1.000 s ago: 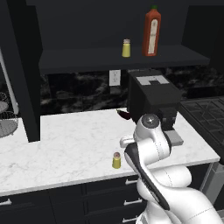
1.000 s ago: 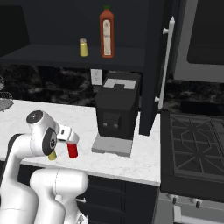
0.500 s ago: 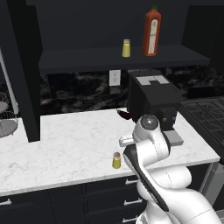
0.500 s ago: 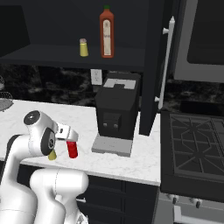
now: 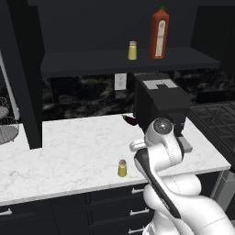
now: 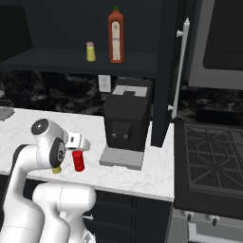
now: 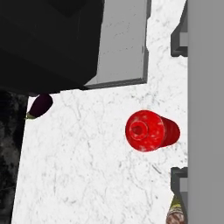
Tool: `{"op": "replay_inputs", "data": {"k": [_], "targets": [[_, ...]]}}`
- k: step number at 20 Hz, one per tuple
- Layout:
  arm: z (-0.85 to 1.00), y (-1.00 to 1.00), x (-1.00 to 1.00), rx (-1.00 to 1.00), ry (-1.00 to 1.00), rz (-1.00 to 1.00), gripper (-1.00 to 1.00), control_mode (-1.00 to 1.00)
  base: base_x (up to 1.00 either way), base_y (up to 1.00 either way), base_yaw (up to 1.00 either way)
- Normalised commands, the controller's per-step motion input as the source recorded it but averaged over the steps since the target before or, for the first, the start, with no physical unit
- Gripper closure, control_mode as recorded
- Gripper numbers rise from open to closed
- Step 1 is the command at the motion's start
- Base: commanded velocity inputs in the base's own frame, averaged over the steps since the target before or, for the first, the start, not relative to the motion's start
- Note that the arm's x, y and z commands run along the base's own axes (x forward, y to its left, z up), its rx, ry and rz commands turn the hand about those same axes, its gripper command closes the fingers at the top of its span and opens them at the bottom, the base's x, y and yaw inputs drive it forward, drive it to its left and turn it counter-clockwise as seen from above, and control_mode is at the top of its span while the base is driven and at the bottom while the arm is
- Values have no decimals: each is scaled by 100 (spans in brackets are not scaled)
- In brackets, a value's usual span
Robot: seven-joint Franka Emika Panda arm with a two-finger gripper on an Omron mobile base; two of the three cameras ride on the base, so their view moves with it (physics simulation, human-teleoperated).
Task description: Put the shaker and condiment bottle from the counter next to their counterparts in the cabinet.
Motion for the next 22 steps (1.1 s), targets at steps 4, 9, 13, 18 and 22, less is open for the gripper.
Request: {"op": "replay_inputs", "data": {"k": [4,9,13,18,22], "targets": [[-61,-11,0,6,-7,11,-100,-100,0,0,0],[-57,0,0,12,-2,15,-100,-100,0,0,0],[-42,-1,0,7,-1,11,-100,-100,0,0,0],[-6,-4,-3,0,-14,2,-100,-100,0,0,0],[16,0,-16,-1,-23,0,-100,-100,0,0,0]]}}
